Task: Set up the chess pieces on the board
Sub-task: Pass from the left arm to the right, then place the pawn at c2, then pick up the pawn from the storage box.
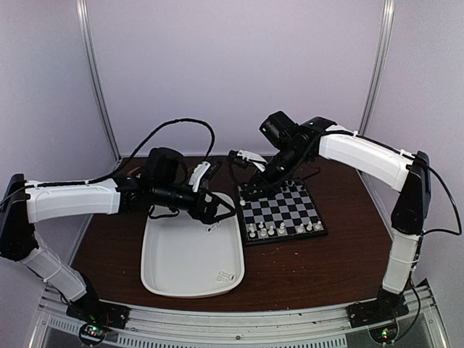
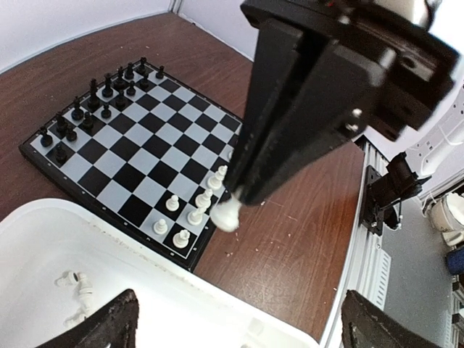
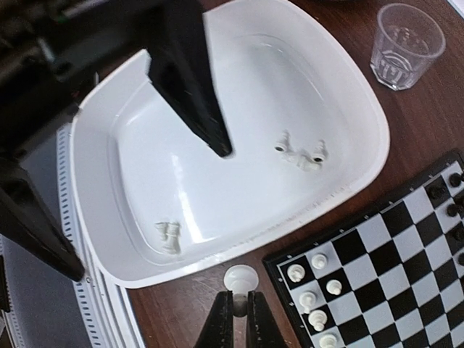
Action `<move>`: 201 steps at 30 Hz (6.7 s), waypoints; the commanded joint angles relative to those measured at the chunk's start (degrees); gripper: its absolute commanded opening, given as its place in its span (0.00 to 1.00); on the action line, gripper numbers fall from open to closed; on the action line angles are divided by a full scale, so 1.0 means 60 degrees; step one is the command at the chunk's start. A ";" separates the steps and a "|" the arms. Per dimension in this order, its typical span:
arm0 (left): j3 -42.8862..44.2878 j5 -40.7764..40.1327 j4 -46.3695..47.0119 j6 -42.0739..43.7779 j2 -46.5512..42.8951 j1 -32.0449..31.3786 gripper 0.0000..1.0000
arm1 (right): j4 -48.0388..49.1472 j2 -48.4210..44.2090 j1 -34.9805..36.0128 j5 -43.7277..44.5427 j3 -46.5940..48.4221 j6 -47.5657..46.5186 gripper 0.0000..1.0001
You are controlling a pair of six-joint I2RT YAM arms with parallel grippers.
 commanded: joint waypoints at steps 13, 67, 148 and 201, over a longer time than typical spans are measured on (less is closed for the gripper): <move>-0.0444 -0.0959 -0.0599 0.0692 -0.1032 0.0143 0.98 | -0.1566 0.1260 -0.0598 0.3611 0.0418 -0.1360 0.01; -0.0638 -0.0934 -0.0532 0.0627 -0.0984 0.0143 0.98 | -0.2302 0.3478 -0.0703 0.4084 0.1129 -0.1237 0.06; 0.3610 -0.3580 -0.6003 -0.4639 0.5388 0.1024 0.33 | -0.1036 -0.0971 -0.2414 0.2363 -0.1165 -0.0945 0.44; 0.3285 -0.3688 -0.7298 -0.3483 0.5553 -0.0001 0.29 | -0.1219 -0.0759 -0.2414 0.1974 -0.0956 -0.0955 0.43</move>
